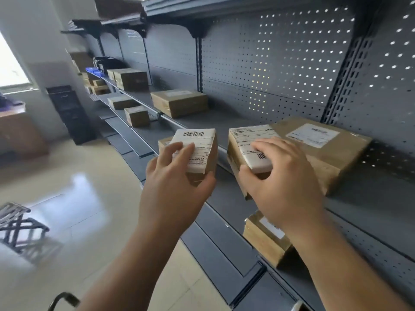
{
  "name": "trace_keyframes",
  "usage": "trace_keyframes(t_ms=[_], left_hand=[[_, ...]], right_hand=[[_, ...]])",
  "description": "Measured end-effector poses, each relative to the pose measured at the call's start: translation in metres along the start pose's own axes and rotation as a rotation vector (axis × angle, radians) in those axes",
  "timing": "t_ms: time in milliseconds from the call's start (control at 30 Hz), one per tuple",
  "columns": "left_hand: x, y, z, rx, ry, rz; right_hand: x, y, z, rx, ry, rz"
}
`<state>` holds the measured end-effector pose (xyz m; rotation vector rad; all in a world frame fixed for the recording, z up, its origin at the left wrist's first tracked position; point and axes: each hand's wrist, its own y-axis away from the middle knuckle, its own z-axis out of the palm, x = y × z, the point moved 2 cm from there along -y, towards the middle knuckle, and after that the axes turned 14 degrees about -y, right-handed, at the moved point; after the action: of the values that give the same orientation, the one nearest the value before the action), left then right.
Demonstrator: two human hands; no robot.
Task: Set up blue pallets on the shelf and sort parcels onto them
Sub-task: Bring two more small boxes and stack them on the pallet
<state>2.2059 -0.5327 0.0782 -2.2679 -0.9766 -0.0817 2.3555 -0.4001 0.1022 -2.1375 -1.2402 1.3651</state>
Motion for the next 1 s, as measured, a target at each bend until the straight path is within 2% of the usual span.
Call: trace_keyframes(t_ms=[433, 1000], left_hand=[[-0.201, -0.048, 0.032, -0.036, -0.137, -0.302], [-0.350, -0.235, 0.097, 0.039, -0.364, -0.619]], right_hand=[[-0.039, -0.053, 0.228, -0.302, -0.092, 0.004], [-0.043, -0.250, 0.498, -0.566, -0.310, -0.176]])
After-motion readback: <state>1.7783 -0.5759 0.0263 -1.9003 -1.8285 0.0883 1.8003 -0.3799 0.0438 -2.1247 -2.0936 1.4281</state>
